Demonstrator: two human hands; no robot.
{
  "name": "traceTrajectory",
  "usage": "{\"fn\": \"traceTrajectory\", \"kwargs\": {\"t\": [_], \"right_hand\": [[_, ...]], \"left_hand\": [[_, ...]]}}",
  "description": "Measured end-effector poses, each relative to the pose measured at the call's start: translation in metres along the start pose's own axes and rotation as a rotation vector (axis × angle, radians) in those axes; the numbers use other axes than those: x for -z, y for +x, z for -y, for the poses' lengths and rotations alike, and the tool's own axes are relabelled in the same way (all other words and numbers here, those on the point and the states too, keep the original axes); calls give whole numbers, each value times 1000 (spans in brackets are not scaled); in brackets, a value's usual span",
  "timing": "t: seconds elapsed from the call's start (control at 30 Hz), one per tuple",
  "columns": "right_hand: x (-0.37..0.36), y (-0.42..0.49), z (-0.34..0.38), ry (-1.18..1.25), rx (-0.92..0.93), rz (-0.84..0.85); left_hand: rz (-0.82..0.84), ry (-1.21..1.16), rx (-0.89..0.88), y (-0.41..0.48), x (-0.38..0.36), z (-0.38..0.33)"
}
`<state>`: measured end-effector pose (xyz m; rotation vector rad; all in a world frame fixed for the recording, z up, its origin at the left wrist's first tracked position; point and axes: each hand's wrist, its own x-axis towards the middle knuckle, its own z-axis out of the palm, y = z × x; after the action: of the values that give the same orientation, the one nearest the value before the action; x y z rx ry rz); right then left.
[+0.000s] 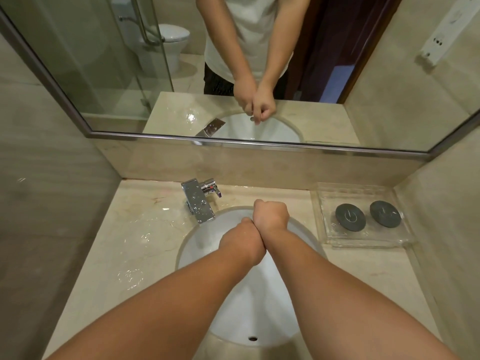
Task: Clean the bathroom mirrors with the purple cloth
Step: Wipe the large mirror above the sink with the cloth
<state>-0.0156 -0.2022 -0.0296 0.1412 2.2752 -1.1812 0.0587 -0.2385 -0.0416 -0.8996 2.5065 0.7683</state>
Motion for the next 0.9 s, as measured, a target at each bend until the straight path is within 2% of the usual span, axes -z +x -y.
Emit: {"fn": "traceTrajectory", "kwargs": {"t": [0.13, 0.2, 0.27, 0.33, 0.4, 0.5, 0.6, 0.67, 0.73, 0.8, 0.9], "right_hand": [[2, 3, 6, 34, 21, -39], [7, 3, 16, 200, -5, -23], [15, -1, 24, 417, -3, 87], [28, -5, 33, 572, 88, 252], [45, -9, 41, 748, 153, 513], [66, -15, 46, 994, 231, 923], [70, -28, 52, 1047, 364, 1149], [70, -31, 56, 1029, 419, 1203], [72, -31, 64, 974, 350, 1170], [69, -28, 76, 848, 181, 926], [54, -23, 83, 767, -6, 548]], "left_hand": [[51, 34, -87, 3, 8, -4], [148, -30, -105, 5, 26, -8], [324, -234, -61, -1, 50, -12], [591, -524, 31, -7, 76, -13], [870, -799, 79, -10, 98, -10], [1250, -1055, 9, -16, 115, -9], [1486, -1258, -33, -25, 114, -10], [1508, -1344, -46, -28, 111, -8], [1412, -1356, -11, -28, 111, -7], [1200, -1279, 61, -25, 114, -8], [778, -935, 106, -18, 121, -17]]}}
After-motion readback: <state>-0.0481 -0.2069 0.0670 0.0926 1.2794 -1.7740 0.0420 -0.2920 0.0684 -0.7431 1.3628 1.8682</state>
